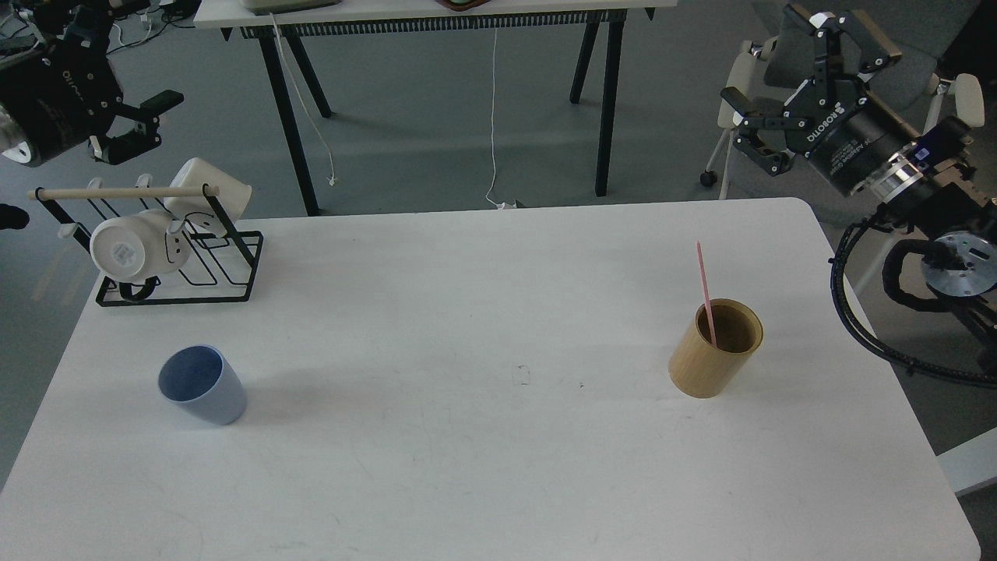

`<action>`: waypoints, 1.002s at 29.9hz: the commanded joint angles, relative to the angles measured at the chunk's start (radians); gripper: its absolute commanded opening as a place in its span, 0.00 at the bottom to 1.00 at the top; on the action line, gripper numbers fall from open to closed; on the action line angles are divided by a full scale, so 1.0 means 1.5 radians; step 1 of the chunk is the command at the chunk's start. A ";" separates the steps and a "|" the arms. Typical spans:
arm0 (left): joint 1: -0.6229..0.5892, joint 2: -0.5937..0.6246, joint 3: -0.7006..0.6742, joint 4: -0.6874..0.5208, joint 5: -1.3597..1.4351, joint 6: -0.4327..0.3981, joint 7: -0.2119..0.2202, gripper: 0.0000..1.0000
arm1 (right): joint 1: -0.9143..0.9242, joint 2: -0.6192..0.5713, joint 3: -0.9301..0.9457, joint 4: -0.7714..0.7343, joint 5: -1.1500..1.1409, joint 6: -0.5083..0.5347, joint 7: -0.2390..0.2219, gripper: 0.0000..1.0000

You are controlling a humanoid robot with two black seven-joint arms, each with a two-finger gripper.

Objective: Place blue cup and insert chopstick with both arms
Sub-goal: 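Raise the left gripper up and away from the table edge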

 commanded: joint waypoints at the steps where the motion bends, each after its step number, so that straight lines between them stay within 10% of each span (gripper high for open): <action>1: -0.003 -0.035 0.004 0.004 -0.019 0.000 0.000 1.00 | 0.001 0.003 0.000 0.000 0.000 0.000 0.000 0.99; 13: -0.027 -0.055 -0.017 0.043 -0.081 0.000 -0.056 1.00 | 0.000 0.005 -0.001 0.000 0.000 0.000 -0.001 0.99; 26: 0.050 -0.004 0.007 0.015 0.118 0.000 -0.355 1.00 | -0.001 0.000 -0.001 0.000 0.000 0.000 0.000 0.99; 30: 0.081 0.021 0.008 -0.047 0.164 0.000 -0.370 1.00 | -0.007 0.004 -0.002 0.000 0.000 0.000 0.000 0.99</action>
